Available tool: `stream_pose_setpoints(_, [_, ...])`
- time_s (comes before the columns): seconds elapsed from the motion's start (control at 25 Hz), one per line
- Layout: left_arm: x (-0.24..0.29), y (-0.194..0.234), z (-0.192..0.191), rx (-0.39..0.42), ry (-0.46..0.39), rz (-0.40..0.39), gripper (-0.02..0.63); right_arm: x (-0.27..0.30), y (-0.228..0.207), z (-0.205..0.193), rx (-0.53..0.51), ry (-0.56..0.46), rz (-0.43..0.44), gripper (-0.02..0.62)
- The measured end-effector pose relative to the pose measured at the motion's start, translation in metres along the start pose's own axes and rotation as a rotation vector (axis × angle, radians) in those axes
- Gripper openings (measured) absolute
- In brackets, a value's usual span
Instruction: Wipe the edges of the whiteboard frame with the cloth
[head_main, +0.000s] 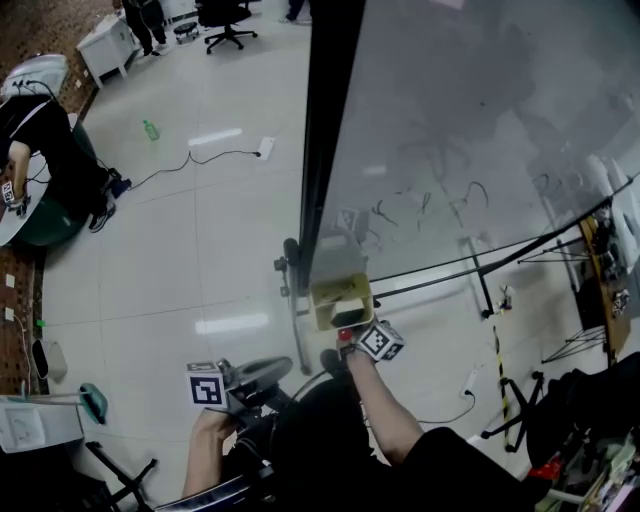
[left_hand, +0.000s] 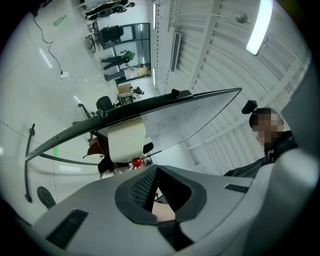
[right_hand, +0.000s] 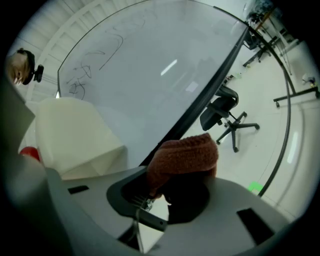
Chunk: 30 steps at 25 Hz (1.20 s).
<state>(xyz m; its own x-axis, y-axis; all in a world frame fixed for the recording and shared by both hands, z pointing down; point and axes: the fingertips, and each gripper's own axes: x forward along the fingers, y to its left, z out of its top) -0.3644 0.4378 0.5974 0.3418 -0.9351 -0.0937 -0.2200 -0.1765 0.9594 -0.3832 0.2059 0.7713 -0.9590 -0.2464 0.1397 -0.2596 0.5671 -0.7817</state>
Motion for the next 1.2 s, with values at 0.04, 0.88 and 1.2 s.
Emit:
stream_pose_setpoints(0.04, [-0.004, 0.000, 0.000, -0.001, 0.000, 0.001, -0.003, 0.000, 0.001, -0.001, 0.025, -0.019, 0.010, 0.097])
stream_pose_setpoints(0.88, [-0.064, -0.003, -0.009, -0.009, 0.014, -0.013, -0.004, 0.030, 0.070, -0.080, 0.106, -0.017, 0.127, 0.094])
stream_pose_setpoints(1.2, [-0.077, -0.012, -0.007, -0.012, -0.021, -0.065, -0.003, 0.026, 0.074, -0.088, 0.147, 0.000, 0.082, 0.091])
